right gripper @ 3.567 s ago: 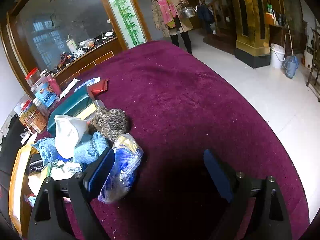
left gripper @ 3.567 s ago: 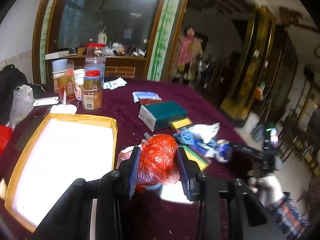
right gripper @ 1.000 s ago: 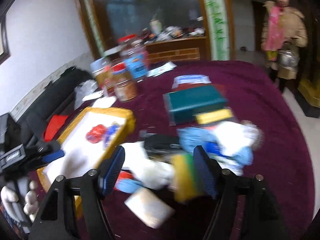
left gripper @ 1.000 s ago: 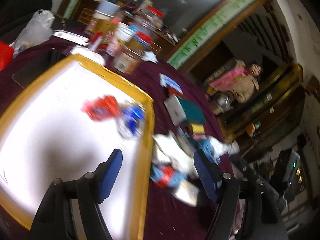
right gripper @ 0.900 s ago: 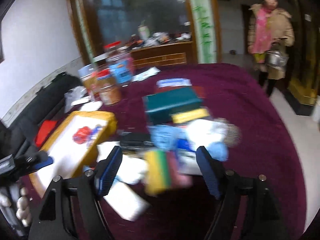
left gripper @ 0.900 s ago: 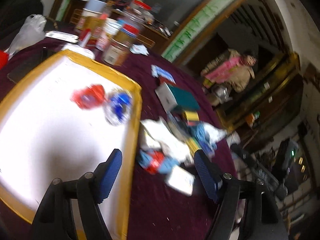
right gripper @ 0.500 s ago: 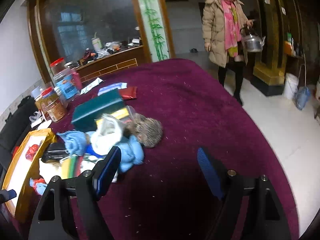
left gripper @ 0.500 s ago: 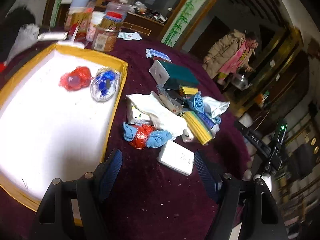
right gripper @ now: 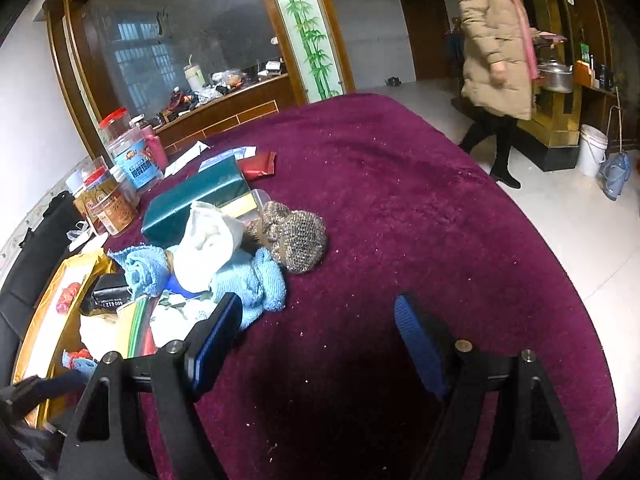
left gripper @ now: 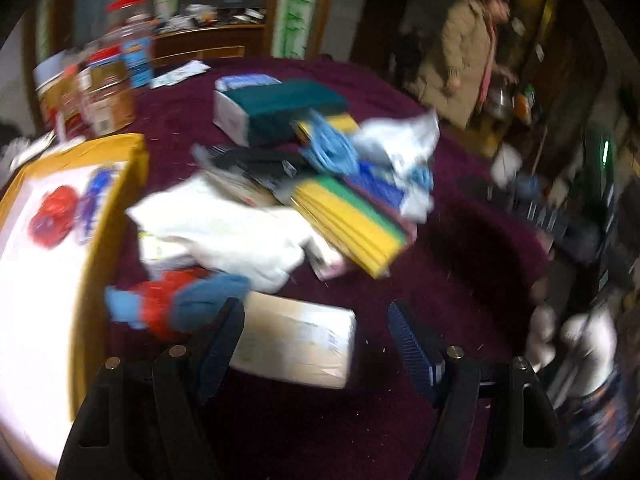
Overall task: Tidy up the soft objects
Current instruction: 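Reach the left gripper back to the pile and grasp the white face-towel packet, then carry the white packet to the tray while right gripper grasps the blue sock with red band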
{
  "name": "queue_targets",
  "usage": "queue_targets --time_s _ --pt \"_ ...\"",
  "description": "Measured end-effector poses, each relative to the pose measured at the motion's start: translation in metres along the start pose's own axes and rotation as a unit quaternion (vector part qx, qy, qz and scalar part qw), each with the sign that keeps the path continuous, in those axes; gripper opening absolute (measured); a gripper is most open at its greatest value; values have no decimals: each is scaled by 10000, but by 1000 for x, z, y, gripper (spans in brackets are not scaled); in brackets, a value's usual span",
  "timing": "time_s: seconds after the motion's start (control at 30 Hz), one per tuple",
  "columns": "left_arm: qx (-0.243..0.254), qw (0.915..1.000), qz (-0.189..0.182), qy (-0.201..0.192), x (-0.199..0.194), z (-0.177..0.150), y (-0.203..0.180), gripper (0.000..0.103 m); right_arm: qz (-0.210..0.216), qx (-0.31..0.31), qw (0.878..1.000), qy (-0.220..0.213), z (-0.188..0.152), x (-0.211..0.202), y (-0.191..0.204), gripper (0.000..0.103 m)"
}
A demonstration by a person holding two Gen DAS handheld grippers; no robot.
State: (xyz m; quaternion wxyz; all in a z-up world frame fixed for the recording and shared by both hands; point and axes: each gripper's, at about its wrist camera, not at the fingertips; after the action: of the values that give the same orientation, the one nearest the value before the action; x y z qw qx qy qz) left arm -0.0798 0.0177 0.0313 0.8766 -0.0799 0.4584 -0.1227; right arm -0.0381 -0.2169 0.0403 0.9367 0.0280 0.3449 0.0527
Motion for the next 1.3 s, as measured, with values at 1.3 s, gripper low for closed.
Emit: queue_targets --time_s 1.3 --pt "405 9988 -31 285 21 -26 -51 89 244 316 9985 374 -3 11 -12 78"
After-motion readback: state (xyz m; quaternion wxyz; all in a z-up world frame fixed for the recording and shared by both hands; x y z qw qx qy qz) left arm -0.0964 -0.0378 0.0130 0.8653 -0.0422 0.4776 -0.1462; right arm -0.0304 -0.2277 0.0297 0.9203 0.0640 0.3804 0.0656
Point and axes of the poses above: each gripper's, at about its wrist camera, not at the fingertips, and x roughly the way its jaws point, y to its left, z to its top, and after that the axes turned 10 degrees about -x, right-handed
